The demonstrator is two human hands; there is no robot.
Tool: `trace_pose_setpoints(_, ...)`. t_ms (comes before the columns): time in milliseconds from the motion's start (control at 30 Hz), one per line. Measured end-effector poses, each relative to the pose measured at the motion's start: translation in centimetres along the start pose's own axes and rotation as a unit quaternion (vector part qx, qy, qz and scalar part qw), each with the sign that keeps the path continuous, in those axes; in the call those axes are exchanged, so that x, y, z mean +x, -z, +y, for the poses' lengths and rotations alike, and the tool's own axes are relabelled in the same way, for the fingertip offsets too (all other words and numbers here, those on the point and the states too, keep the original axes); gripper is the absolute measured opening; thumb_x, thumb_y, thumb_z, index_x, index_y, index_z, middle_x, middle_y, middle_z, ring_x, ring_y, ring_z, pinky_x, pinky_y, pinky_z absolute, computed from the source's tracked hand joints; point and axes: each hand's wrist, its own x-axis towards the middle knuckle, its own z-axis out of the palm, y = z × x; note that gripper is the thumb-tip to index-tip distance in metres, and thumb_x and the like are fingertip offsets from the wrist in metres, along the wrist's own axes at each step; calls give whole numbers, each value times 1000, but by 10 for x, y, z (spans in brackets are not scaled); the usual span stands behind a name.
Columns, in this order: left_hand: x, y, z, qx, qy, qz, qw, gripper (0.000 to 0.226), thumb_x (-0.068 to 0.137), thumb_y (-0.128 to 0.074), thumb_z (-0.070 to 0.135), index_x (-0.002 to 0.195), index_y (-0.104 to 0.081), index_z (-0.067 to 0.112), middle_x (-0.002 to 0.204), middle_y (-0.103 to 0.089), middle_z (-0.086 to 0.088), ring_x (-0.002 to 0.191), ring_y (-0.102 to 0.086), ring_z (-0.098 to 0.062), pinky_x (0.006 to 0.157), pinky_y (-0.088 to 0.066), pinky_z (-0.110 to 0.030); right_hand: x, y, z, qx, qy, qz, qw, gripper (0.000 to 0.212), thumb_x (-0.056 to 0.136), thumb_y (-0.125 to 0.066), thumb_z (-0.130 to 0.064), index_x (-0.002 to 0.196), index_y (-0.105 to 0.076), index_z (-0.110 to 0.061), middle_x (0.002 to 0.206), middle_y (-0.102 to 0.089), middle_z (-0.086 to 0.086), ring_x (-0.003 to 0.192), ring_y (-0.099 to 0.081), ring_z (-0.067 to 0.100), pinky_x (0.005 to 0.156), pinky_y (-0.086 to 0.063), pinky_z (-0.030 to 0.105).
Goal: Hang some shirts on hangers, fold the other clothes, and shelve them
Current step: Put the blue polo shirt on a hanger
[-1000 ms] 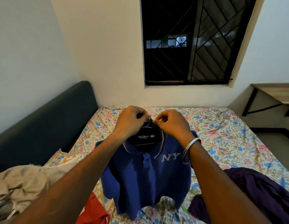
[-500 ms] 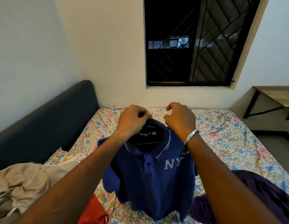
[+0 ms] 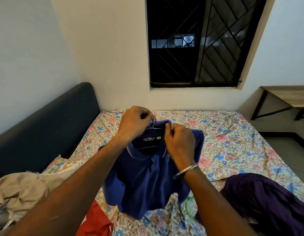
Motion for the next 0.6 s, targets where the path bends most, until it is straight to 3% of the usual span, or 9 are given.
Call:
trace_pose_setpoints(100, 2, 3, -1, 3, -12, -20, 1000, 24, 98, -64, 29, 79, -77, 24, 44, -54, 16, 41, -45, -3, 52, -34, -24, 12, -1, 0, -46, 1, -97, 994, 48, 104, -38, -46, 64, -42, -21, 60, -49, -3, 60, -52, 26, 46, -27, 31)
trace_pose_setpoints(200, 0, 5, -9, 17, -6, -43, 999, 26, 97, -63, 25, 73, -73, 26, 49, -57, 12, 43, -44, -5, 53, -36, -25, 18, 4, 11, -84, -11, -204, 975, 49, 96, -49, -60, 66, -51, -21, 59, -52, -3, 60, -58, 25, 49, -35, 30)
trace_pose_setpoints(233, -1, 5, -13, 21, 1, -49, 999, 27, 98, -62, 23, 73, -72, 27, 48, -57, 17, 44, -47, -2, 53, -35, -24, 17, 9, 12, -101, -1, -201, 974, 50, 91, -53, -66, 68, -55, -22, 60, -54, -4, 58, -57, 21, 50, -37, 29)
trace_pose_setpoints(300, -3, 3, -19, 29, 12, -58, 998, 27, 99, -62, 24, 74, -72, 26, 47, -55, 24, 48, -50, 3, 54, -33, -23, 14, 18, 6, -120, 31, -108, 986, 46, 88, -54, -70, 82, -62, -25, 72, -62, -7, 66, -60, 19, 57, -44, 29)
trace_pose_setpoints(367, -4, 2, -21, 38, 10, -61, 997, 27, 99, -63, 30, 73, -71, 25, 51, -54, 18, 52, -50, -1, 56, -34, -26, 12, 22, -5, -112, 96, -27, 989, 37, 95, -51, -61, 107, -65, -29, 98, -69, -8, 88, -65, 20, 70, -50, 33)
trace_pose_setpoints(433, -2, 0, -20, 41, 8, -65, 997, 26, 100, -61, 32, 77, -72, 24, 58, -56, 15, 59, -53, -7, 57, -36, -28, 16, 18, -14, -113, 143, -136, 974, 32, 100, -51, -47, 123, -65, -30, 116, -69, -3, 104, -65, 25, 81, -53, 38)
trace_pose_setpoints(500, -2, 0, -18, 47, 4, -69, 997, 26, 100, -60, 33, 81, -74, 22, 54, -53, 12, 53, -49, -7, 55, -34, -28, 18, 2, -11, -153, 157, -239, 946, 25, 102, -51, -36, 120, -68, -31, 111, -71, 3, 100, -65, 29, 77, -50, 37)
trace_pose_setpoints(600, -3, 4, -23, 49, 5, -62, 997, 28, 101, -60, 34, 75, -70, 27, 44, -51, 14, 44, -46, -5, 49, -28, -25, 16, -14, 9, -164, 134, -220, 952, 18, 102, -52, -30, 111, -68, -31, 102, -71, 4, 91, -65, 30, 71, -48, 36)
